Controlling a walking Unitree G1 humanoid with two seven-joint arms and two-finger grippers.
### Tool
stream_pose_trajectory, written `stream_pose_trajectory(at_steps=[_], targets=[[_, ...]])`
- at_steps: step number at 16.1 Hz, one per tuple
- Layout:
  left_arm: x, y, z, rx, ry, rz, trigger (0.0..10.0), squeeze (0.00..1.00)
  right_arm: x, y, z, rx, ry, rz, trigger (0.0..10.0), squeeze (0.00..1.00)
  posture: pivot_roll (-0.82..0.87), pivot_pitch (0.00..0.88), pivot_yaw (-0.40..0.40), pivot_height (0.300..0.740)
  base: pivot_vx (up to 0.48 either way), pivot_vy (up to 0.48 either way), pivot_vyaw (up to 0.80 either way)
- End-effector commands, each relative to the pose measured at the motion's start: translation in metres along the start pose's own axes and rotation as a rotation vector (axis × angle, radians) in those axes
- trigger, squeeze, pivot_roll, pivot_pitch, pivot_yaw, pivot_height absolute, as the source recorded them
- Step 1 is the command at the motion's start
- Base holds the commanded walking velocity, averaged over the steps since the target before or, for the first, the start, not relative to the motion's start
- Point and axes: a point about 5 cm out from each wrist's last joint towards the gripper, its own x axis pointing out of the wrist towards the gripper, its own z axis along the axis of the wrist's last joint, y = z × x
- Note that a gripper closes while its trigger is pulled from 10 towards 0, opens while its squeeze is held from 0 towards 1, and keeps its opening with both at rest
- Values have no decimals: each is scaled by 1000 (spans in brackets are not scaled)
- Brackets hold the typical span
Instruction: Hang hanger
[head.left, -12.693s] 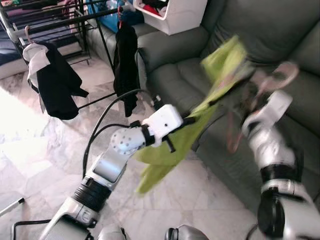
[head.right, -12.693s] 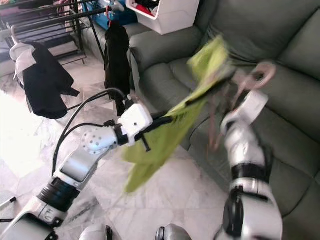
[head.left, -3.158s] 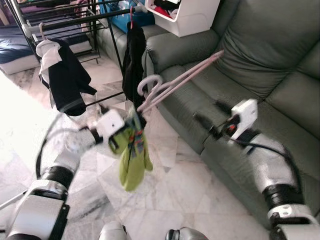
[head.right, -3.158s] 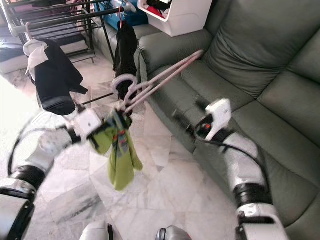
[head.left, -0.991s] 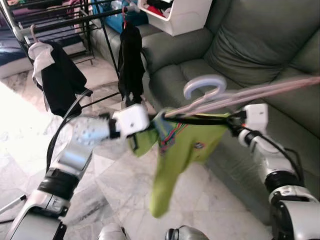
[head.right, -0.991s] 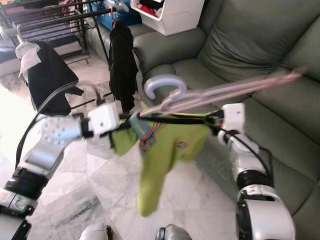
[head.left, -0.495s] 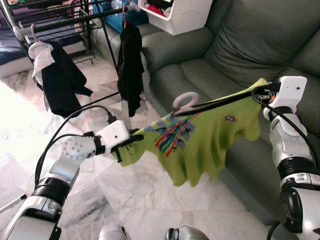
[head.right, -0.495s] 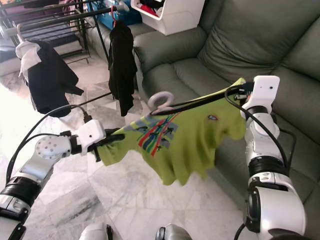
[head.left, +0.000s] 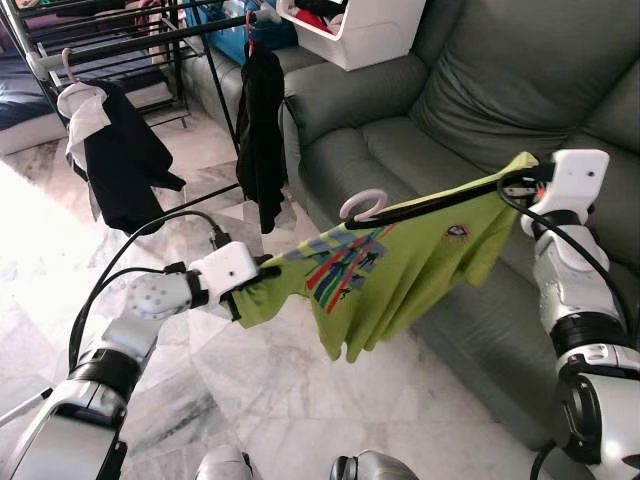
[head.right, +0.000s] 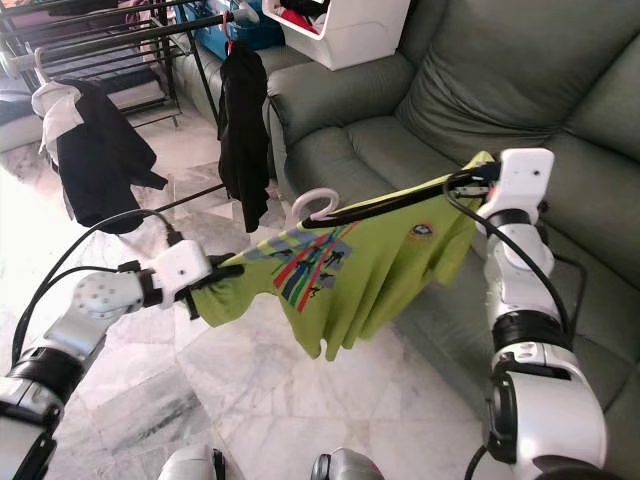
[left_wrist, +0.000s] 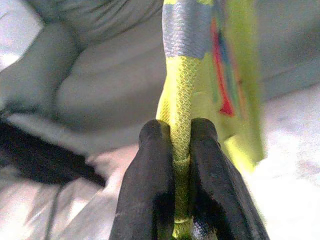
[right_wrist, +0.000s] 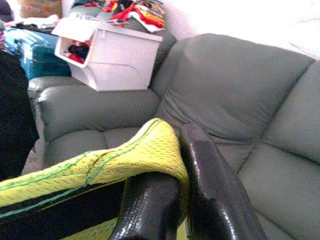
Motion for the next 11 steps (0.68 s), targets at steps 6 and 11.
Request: stream_pose_trajectory(at_steps=[6,11], targets=[[-4,22,-22,-18,208,280,0,0,24,32,47,62,-177,10,0,0,-64,33,-62,740,0,0,0],[27,28,4,-437,31,465,0,0,9,128,23,81,-66,444,0,0,-59,35,-69,740,0,0,0]])
